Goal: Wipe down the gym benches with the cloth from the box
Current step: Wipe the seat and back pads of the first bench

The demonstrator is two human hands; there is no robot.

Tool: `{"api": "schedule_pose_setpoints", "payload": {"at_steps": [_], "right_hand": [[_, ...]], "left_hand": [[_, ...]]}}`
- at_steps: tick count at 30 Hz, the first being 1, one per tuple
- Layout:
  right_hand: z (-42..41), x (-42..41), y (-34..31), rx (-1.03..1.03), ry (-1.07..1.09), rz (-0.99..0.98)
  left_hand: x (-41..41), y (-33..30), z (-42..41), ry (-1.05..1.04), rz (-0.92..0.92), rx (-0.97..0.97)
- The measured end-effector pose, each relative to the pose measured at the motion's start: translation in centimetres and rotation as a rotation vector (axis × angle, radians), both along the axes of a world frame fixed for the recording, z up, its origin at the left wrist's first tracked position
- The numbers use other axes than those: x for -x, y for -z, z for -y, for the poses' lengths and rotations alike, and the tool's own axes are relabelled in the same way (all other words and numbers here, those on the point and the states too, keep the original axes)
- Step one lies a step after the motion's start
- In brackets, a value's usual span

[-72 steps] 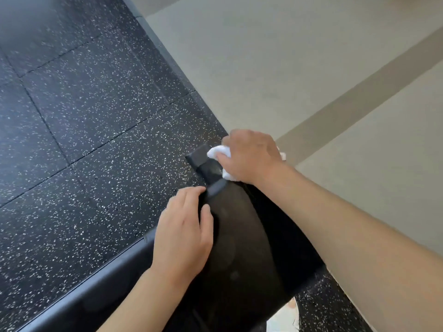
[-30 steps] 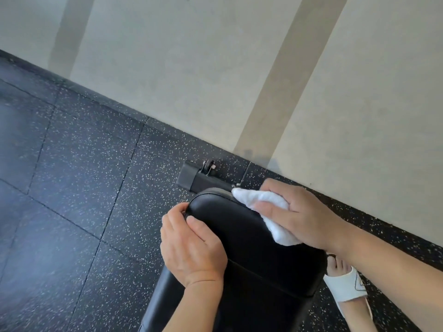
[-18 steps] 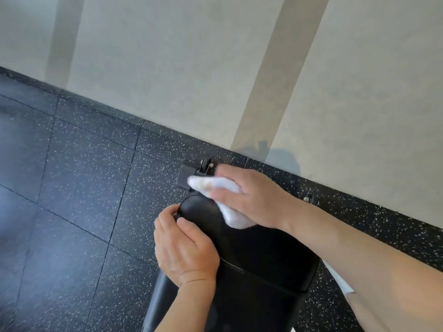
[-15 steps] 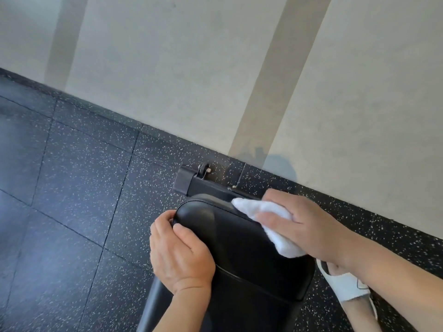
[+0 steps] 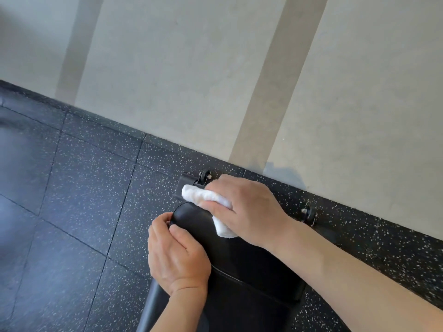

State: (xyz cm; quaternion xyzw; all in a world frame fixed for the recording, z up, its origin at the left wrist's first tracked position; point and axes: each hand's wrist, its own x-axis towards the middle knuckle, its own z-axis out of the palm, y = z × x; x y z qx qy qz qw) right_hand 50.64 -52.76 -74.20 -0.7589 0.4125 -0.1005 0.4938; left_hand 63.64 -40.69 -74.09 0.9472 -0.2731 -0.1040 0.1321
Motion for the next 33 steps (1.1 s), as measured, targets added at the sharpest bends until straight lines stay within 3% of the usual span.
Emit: {"api": "schedule_pose_setpoints", "payload": {"at_steps": [9, 14, 18, 27, 33], "right_hand": [[-7.4, 12.8, -1.5, -0.051, 0.174, -0.079], [-10.0, 9.6, -1.4, 0.130, 0.448, -0.207], [-8.6, 8.0, -0.5, 0.189, 0.486, -0.294], [-17.8, 8.9, 0.5, 0.142, 0.845, 0.057], [-16.3, 8.2, 0.7, 0.228, 0.859, 0.024]], "left_hand": [[0.2, -0.5, 0.0, 0.029, 0.000, 0.025], [0.2, -0.7, 0.0, 0.037, 0.004, 0.034], [0.0, -0.4, -0.3, 0.050, 0.009, 0.067], [-0.2, -0.2, -0.4, 0.046, -0.010, 0.080], [-0.3, 0.1, -0.5, 0.044, 0.002, 0.093]]}}
